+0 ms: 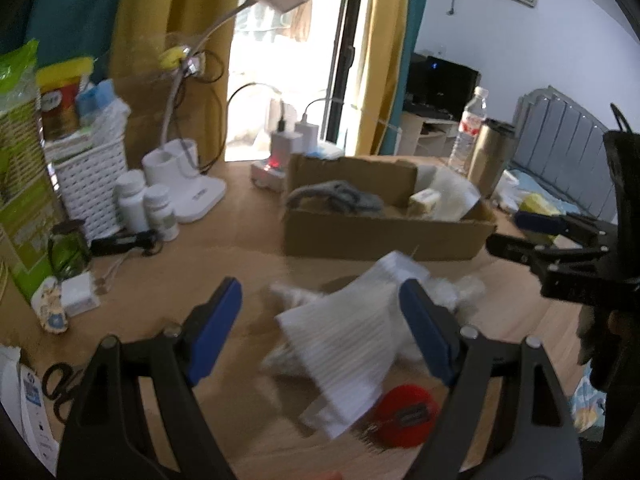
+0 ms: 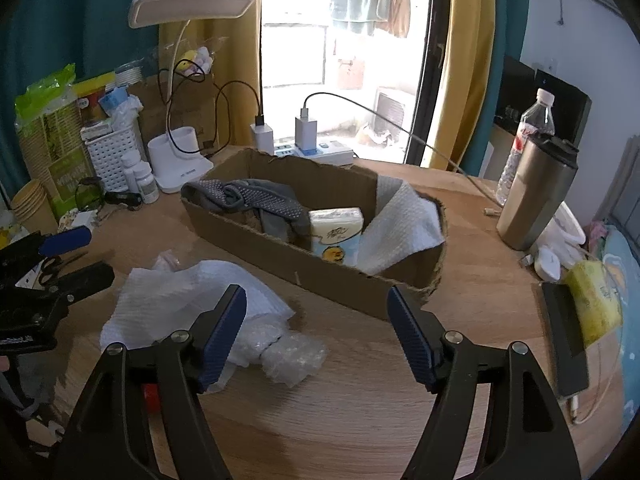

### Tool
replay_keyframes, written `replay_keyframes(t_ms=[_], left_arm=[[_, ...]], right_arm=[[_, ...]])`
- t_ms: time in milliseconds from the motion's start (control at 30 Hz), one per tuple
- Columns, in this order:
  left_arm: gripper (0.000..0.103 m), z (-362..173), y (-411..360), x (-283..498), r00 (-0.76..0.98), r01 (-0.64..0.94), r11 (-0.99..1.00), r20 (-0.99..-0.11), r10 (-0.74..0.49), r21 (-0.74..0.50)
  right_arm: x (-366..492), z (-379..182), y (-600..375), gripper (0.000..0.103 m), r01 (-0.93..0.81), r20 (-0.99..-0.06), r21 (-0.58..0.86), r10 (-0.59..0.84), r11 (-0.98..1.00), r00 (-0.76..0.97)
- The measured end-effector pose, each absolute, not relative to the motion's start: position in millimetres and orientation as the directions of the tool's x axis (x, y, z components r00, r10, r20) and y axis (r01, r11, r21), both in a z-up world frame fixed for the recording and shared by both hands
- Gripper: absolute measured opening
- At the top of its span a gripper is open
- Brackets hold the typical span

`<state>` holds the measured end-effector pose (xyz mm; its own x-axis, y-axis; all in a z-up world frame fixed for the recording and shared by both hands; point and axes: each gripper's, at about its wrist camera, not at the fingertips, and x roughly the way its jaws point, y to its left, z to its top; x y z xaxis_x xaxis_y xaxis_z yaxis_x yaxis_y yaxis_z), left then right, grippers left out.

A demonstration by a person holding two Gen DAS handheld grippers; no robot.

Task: Organize soft objects
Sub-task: 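Move the left gripper toward the red ball while the right gripper approaches the bubble-wrap bag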

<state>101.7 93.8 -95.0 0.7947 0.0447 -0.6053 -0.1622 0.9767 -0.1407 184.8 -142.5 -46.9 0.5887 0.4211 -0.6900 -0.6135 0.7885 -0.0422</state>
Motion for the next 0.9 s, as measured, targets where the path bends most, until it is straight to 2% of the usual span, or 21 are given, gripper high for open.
replay_keyframes(t_ms=[200,733,800,867,900], left_arm=[[0.083,-116,105,100,0.758,-0.2,0.97,-0.649,0.065,-0.136],[0.083,-125,91,106,0.74,-0.19,0.97,-0.671,0.041,-0.149],[0.083,-127,88,106,0.733,-0.189,0.971,-0.679,0.04,-0.148],[0.083,-128,85,106,0.729,-0.188,0.971,-0.684,0.036,-0.149],[0.083,-128,84,106,0.727,-0.187,0.97,-0.686,0.032,-0.153]], right_arm=[[185,-70,-139,0.076,-0.621,-0.726,-0.026,0.412,0.784,0.551],[196,-109,-123,0.076,-0.665,-0.783,0.054,0.445,0.745,0.435],[194,-111,-124,0.074,-0.67,-0.784,0.063,0.452,0.74,0.426],[192,-111,-125,0.058,-0.678,-0.782,0.073,0.464,0.731,0.416],[191,-110,-125,0.055,-0.683,-0.78,0.072,0.468,0.727,0.416]])
